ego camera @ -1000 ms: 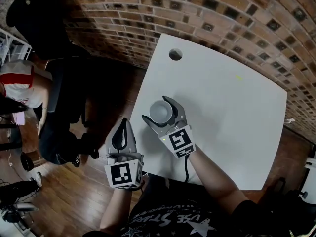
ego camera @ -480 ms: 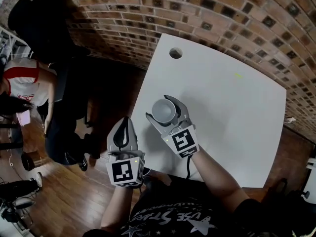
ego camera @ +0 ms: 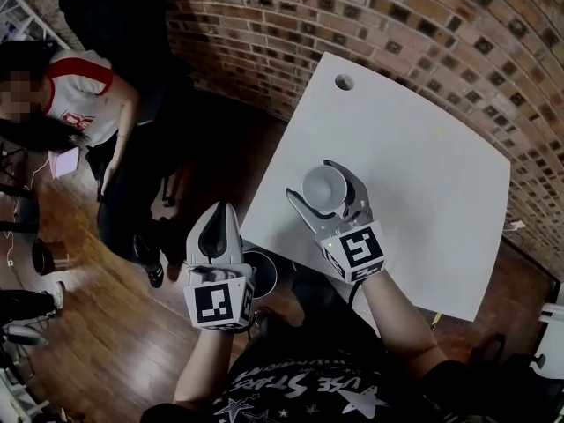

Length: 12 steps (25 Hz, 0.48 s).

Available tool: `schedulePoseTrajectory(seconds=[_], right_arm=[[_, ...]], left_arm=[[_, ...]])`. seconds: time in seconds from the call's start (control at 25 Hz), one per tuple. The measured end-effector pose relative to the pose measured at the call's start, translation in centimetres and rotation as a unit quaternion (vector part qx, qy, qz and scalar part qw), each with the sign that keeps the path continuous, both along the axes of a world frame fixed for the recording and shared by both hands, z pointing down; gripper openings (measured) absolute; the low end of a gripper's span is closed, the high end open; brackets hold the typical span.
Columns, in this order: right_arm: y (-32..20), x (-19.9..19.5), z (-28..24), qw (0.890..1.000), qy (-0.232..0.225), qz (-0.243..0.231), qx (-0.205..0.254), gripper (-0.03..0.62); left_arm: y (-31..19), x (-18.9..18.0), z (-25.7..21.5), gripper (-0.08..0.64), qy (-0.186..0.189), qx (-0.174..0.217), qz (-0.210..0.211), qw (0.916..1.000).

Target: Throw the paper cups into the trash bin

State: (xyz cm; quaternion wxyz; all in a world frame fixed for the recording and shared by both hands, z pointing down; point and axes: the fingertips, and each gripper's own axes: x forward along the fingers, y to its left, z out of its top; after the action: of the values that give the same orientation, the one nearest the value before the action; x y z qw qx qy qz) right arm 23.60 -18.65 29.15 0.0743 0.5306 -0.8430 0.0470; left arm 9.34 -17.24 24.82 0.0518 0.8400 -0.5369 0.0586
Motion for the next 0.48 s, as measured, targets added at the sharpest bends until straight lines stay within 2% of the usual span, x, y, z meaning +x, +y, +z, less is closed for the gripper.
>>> schedulePoseTrajectory(seconds=[0.24, 0.48], right_arm=[[6.2, -5.4, -6.1, 0.999, -0.025, -0.019, 0.04, 0.353], [14.0, -13.8, -9.7, 0.996, 0.01, -0.057, 0.07, 0.353]], left_arm=[[6.6, -8.3, -3.0, 0.005, -0.014, 0.031, -0.023, 0.9992], [13.7, -17.5, -3.9, 0.005, -0.024, 0.048, -0.05, 0.9973]])
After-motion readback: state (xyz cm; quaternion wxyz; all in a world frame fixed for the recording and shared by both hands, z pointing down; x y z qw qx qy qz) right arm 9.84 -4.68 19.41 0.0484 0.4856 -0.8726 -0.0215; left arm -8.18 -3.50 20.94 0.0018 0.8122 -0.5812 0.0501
